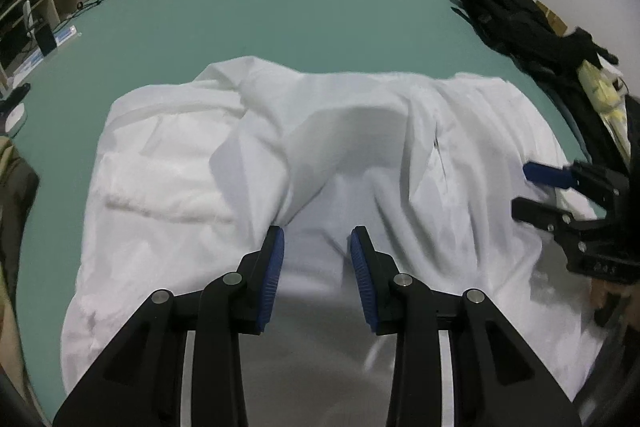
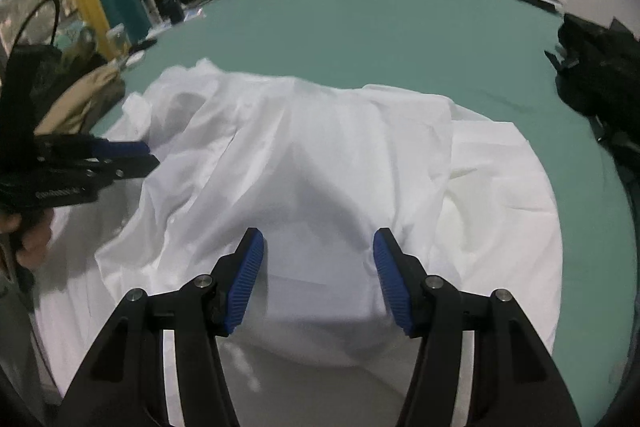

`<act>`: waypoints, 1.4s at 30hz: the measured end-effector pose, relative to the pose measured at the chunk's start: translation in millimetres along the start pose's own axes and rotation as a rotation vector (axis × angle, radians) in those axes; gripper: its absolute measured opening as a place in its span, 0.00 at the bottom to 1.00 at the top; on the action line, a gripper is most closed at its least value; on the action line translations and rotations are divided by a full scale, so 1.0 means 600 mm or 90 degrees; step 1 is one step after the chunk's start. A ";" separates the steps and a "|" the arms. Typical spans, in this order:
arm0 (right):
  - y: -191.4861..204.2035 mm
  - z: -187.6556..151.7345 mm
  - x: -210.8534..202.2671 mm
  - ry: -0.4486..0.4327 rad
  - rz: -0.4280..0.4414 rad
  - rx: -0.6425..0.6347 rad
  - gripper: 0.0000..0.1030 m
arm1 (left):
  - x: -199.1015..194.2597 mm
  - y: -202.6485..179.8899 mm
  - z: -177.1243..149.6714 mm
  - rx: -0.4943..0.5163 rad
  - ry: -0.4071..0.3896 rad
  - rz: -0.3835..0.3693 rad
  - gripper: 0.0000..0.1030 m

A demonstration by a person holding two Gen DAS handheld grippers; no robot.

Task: Fold large clothes

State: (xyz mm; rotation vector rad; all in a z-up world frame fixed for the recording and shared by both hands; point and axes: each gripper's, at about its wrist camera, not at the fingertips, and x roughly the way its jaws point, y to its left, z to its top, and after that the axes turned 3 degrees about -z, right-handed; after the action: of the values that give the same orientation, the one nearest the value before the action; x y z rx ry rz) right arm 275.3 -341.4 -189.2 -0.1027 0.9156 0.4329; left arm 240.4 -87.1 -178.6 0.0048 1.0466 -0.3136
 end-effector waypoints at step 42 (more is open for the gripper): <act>-0.201 -0.280 -0.269 -0.010 -0.138 0.442 0.74 | -0.205 0.264 -0.280 -0.250 -0.015 0.076 0.53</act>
State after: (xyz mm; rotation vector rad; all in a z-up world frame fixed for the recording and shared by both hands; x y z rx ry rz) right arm 113.4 -547.1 -176.7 0.4321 0.9831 -0.0999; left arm 81.9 120.9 -181.7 -0.2885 1.0663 0.0033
